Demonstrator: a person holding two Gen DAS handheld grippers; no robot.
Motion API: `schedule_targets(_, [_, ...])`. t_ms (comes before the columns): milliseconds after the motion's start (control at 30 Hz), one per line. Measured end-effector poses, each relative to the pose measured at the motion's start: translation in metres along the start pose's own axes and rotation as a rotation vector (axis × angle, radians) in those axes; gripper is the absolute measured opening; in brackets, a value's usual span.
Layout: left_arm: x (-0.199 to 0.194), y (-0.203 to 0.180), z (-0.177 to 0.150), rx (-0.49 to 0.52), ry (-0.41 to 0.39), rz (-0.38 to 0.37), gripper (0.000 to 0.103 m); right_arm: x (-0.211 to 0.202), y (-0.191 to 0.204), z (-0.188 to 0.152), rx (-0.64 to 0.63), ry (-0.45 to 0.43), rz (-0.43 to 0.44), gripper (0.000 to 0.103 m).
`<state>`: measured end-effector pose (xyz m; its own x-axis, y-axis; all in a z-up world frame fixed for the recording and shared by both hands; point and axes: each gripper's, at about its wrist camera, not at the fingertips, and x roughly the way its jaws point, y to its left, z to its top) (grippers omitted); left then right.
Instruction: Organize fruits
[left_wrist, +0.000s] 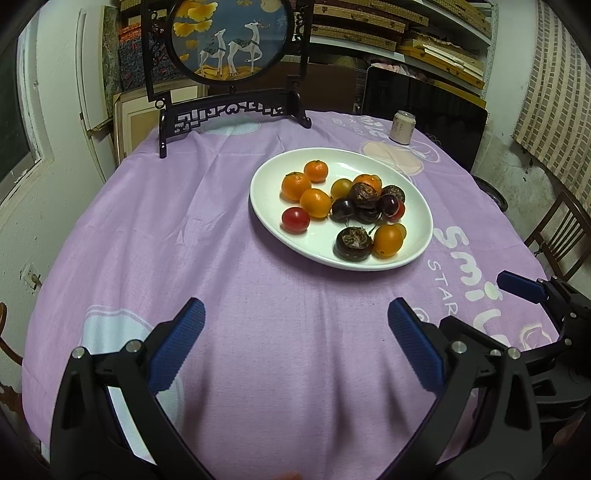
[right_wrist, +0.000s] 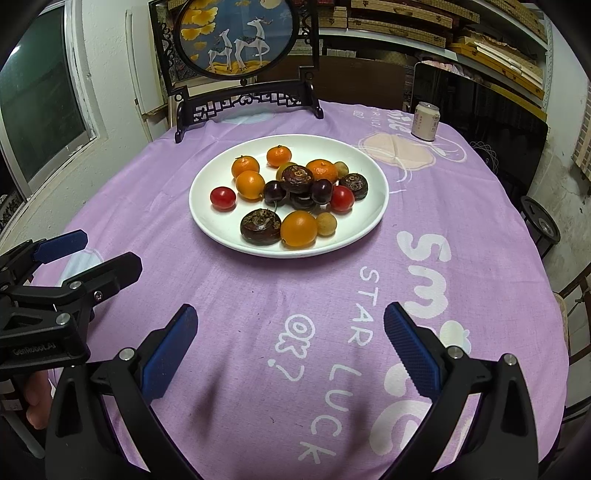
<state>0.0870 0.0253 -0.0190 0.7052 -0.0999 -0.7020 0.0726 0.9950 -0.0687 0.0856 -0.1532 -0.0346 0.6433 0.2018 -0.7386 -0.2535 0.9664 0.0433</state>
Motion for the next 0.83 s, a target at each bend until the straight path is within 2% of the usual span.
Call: schedule_targets(833, [0.0046, 0.0046, -0.0020, -0.010, 0.017, 0.005, 0.101, 0.0038, 0.0057, -0.0025, -0.006, 0.010, 0.006, 0.101])
